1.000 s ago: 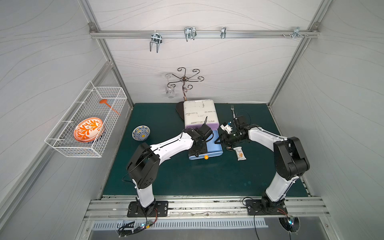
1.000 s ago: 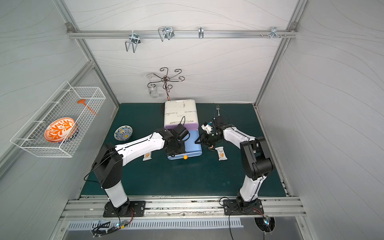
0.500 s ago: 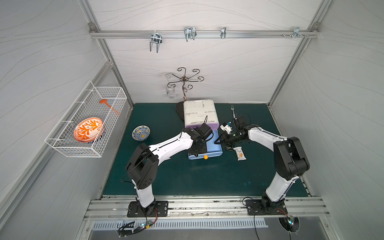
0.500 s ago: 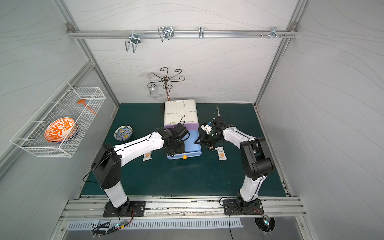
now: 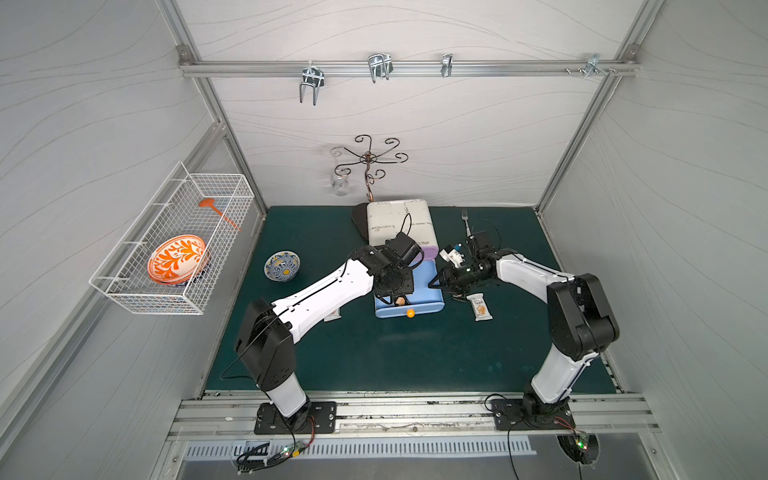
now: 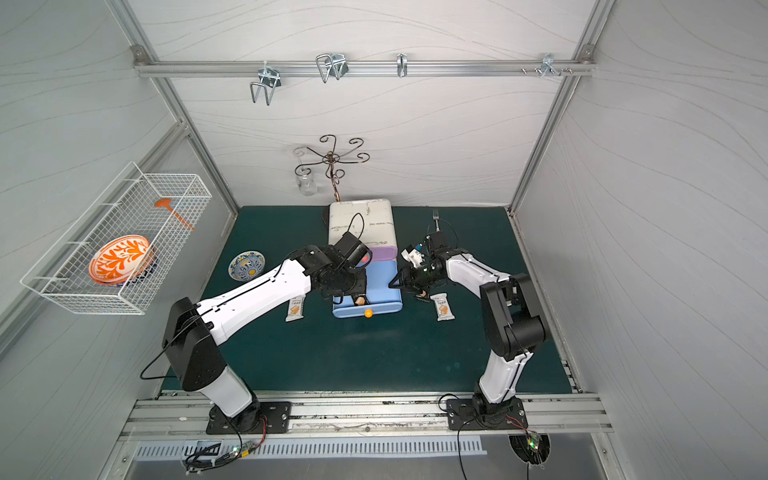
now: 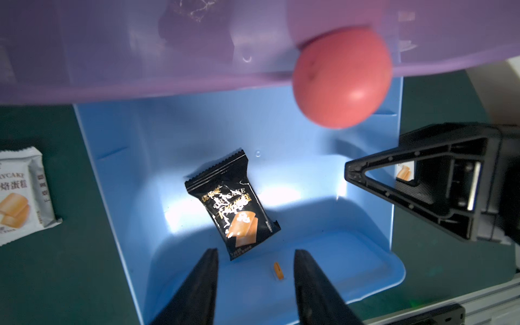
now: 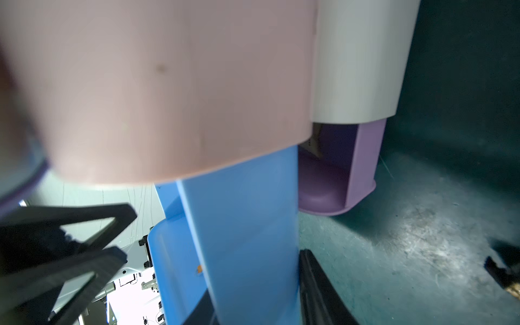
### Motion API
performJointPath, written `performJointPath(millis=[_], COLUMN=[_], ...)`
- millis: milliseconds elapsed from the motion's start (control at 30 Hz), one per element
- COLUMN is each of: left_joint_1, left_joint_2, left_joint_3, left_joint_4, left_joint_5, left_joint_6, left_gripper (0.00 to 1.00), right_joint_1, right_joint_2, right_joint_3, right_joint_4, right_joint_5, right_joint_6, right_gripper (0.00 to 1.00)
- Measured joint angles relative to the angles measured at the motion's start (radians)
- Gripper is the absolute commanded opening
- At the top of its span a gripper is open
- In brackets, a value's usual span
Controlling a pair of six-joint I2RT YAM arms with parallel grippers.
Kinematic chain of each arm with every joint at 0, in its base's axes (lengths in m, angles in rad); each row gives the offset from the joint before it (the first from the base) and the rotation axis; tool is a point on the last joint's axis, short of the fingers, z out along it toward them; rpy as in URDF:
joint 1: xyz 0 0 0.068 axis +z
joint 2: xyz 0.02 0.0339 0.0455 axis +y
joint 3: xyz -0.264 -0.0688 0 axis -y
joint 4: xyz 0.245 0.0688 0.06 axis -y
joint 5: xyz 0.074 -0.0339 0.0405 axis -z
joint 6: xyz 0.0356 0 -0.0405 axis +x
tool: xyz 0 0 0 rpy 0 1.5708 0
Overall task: Take the cookies out of the drawer
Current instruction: Pick up the cookie from the drawer.
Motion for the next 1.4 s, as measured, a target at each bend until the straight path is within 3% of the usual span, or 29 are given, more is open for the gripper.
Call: performJointPath(millis=[100,600,967,1033,1333,1400], left_joint_1=[0.0,0.0,-0.002,-0.003,-0.003,-0.003], left_joint_2=[0.002,0.072,0.117,0.129,0.135,0.137], left_joint_3=[-0.007,-0.074,-0.103,-0.103,-0.098,-0.095], left_joint_4=[-0.001,0.014,0.065,0.065,0.056,0.053], left_joint_5=[-0.002,-0.005,-0.002,-0.002,-0.005,-0.005], left_joint_6=[-0.02,-0.126,-0.138,-0.138,-0.136,-0.133], left_gripper=[0.66,0.74,0.76,0.74,0.51,0.5], right_joint_1=[0.0,0.009,0.009,0.009,0.009,0.009], right_joint_2=[0.0,0.0,0.0,0.0,0.001,0.002], right_joint_3=[0.0,0.0,0.0,0.0,0.0,0.0], right_joint_4=[0.0,0.0,-0.013,-0.014,-0.014,-0.014], right_joint_5=[0.0,-0.005,-0.001,0.002,0.002,0.002], right_joint_6=[0.001,0.001,-0.004,-0.005,-0.006,-0.007], right_gripper=[0.37,0.38,0.38,0.38,0.38,0.38])
